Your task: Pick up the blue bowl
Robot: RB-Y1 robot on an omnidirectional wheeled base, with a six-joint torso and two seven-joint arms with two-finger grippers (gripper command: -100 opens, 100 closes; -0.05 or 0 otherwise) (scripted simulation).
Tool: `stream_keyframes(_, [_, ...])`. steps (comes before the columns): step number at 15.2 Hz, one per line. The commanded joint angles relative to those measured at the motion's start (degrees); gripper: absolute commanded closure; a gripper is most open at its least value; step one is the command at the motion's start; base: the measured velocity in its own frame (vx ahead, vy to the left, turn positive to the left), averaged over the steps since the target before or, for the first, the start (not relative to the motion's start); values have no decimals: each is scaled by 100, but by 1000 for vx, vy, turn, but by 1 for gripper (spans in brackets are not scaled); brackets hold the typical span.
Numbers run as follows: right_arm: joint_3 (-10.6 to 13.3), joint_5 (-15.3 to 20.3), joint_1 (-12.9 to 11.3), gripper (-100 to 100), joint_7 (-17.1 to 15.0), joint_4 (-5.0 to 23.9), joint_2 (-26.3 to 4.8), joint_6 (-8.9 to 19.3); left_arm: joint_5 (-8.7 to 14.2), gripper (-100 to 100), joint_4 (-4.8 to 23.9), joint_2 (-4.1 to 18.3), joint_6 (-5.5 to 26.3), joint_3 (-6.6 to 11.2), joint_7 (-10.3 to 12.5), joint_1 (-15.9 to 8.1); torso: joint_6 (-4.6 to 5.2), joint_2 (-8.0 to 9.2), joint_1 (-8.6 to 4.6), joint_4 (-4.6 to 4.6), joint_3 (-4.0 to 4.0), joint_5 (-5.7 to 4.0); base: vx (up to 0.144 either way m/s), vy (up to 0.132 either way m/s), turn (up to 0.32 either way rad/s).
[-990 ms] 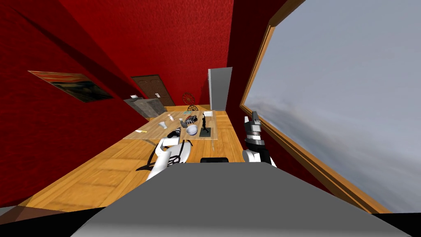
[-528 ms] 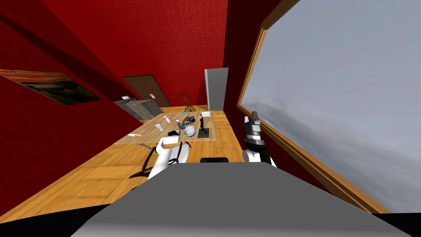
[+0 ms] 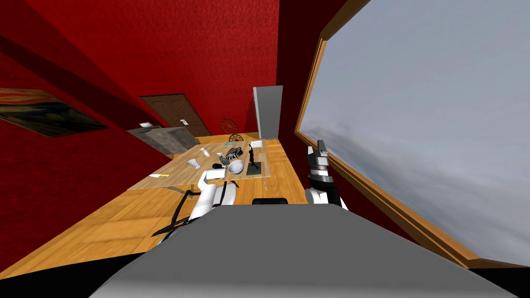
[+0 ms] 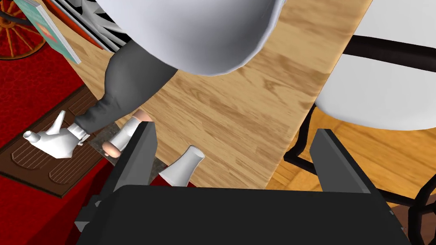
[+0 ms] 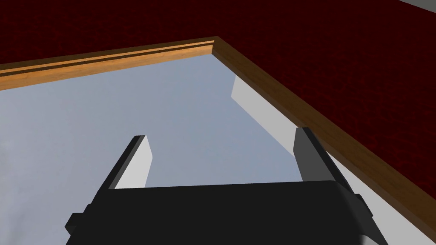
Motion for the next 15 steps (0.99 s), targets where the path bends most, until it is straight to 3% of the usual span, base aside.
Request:
stream_keyframes(1, [0, 0, 0, 0, 0, 0, 0, 0, 2, -100, 137, -17, 286, 64, -33, -124, 0, 0, 0, 0, 0, 0, 14, 0, -113])
stream_keyframes(3, [0, 0, 0, 0, 0, 0, 0, 0, 2, -100, 137, -17, 395, 64, -33, -124, 2, -1, -1, 0, 0, 0, 15, 2, -85])
stream_keyframes(6, [0, 0, 0, 0, 0, 0, 0, 0, 16, -100, 366, -41, 811, 167, -88, -327, 1, -1, -1, 0, 0, 0, 17, 1, -115])
stream_keyframes(15, [0, 0, 0, 0, 0, 0, 0, 0, 36, -100, 720, -88, 1777, 326, -172, -638, 1, -1, -1, 0, -1, 0, 16, 2, -92])
